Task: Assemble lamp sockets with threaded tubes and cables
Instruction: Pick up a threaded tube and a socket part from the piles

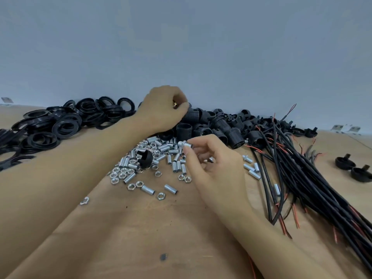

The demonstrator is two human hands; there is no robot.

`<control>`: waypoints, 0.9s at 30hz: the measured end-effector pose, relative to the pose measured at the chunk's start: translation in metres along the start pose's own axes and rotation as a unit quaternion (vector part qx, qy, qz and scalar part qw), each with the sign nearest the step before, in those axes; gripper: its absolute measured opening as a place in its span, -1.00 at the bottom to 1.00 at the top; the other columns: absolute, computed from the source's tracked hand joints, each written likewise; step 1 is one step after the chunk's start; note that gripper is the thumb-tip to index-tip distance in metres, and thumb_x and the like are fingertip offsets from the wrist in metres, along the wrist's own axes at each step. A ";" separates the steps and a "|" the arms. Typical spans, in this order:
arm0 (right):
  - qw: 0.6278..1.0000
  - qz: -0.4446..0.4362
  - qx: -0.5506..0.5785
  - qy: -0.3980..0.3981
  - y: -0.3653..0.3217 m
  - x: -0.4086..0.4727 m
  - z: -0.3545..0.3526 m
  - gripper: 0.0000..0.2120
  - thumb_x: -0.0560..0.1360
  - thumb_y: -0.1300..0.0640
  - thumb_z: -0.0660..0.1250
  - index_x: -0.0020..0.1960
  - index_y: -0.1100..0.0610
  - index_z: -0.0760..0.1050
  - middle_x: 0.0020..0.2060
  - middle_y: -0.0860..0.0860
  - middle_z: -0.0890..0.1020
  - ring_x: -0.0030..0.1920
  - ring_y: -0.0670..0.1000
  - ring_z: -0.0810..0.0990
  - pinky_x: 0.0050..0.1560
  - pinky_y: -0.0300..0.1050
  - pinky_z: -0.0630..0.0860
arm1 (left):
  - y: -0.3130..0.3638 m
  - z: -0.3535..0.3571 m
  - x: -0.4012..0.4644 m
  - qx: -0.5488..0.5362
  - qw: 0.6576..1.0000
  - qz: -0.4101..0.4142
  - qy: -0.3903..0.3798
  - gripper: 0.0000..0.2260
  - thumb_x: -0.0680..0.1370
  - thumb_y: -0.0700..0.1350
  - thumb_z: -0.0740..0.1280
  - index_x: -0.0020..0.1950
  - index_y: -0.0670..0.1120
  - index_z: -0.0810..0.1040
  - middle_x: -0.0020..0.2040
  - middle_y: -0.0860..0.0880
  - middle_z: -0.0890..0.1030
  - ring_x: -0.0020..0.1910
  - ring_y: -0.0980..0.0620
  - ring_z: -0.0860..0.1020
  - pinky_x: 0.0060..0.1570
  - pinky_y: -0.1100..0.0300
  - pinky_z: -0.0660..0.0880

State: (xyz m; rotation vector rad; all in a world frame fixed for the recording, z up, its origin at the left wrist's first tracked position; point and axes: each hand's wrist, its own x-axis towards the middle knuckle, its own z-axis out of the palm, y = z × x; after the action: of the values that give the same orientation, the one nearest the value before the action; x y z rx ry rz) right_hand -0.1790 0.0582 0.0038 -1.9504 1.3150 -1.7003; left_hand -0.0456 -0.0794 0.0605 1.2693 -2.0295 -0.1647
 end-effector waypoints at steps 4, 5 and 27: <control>0.999 0.002 -0.014 -0.040 0.004 0.000 -0.002 -0.97 0.51 0.17 0.41 -0.09 0.07 0.57 -0.31 -0.10 0.59 -0.25 -0.03 0.56 -0.26 -0.13 0.52 | 0.042 0.034 0.050 0.055 0.985 0.106 -0.123 -0.78 0.60 -0.01 0.30 0.17 -0.08 0.59 0.13 -0.02 0.62 0.15 -0.03 0.52 0.18 0.08 0.45; 0.998 0.004 -0.021 -0.059 0.005 0.000 -0.002 -0.97 0.50 0.18 0.42 -0.09 0.08 0.58 -0.31 -0.10 0.60 -0.25 -0.04 0.57 -0.24 -0.14 0.51 | 0.048 0.045 0.060 0.095 0.975 0.120 -0.163 -0.74 0.61 -0.01 0.29 0.22 -0.10 0.57 0.17 -0.05 0.60 0.19 -0.06 0.51 0.19 0.07 0.45; 0.991 -0.005 -0.028 -0.130 0.011 0.001 0.000 -0.97 0.50 0.19 0.38 -0.12 0.09 0.54 -0.32 -0.13 0.59 -0.30 -0.08 0.56 -0.26 -0.08 0.50 | 0.053 0.122 0.106 0.152 0.958 -0.011 -0.243 -0.76 0.61 -0.16 0.20 -0.27 -0.10 0.33 -0.05 -0.13 0.51 -0.07 -0.12 0.46 -0.06 0.05 0.45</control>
State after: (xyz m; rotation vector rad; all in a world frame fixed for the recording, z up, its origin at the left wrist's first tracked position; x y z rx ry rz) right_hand -0.1846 0.0509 -0.0029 -2.1277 1.2703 -1.3677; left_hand -0.1882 -0.1716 0.0500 1.5572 -2.5340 -0.1948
